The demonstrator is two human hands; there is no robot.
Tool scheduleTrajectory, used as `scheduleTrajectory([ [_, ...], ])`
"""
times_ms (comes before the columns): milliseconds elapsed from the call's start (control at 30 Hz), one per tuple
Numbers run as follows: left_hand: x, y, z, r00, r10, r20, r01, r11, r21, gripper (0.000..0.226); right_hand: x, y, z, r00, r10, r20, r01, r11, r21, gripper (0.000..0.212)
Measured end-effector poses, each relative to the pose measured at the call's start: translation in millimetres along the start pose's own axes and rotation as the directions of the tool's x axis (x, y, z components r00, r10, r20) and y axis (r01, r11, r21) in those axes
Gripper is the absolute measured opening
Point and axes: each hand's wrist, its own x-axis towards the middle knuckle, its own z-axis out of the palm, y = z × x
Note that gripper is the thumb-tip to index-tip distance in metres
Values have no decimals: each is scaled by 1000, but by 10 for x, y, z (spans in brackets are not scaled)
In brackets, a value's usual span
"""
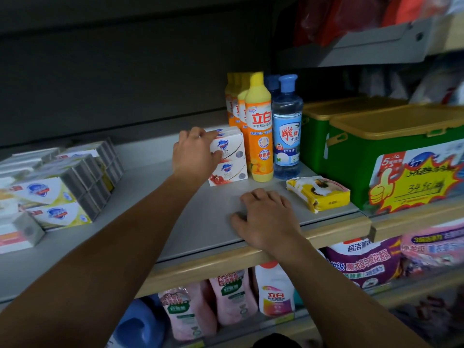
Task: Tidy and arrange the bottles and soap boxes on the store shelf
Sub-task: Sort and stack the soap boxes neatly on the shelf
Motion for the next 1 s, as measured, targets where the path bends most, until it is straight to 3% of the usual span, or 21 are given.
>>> scheduleTrajectory([
  [267,-448,-283,-270,1000,30,-1,-29,984,-177,55,-17,8,-22,1000,10,16,-11,1000,11,53],
  [567,-1521,-1330,-663,982,-50,183,82,982,-170,44,6,-175,-22,997,71,13,-70,997,-37,51],
  [767,-1942,-2095,-1051,948,-225,224,254,961,-112,40,107,-872,119,996,-86,-13,87,972,217,48],
  [1000,-2247,-2543,-1106,944,-280,177,294,954,-57,41,414,-2092,233,947,-304,-100,320,903,288,47],
])
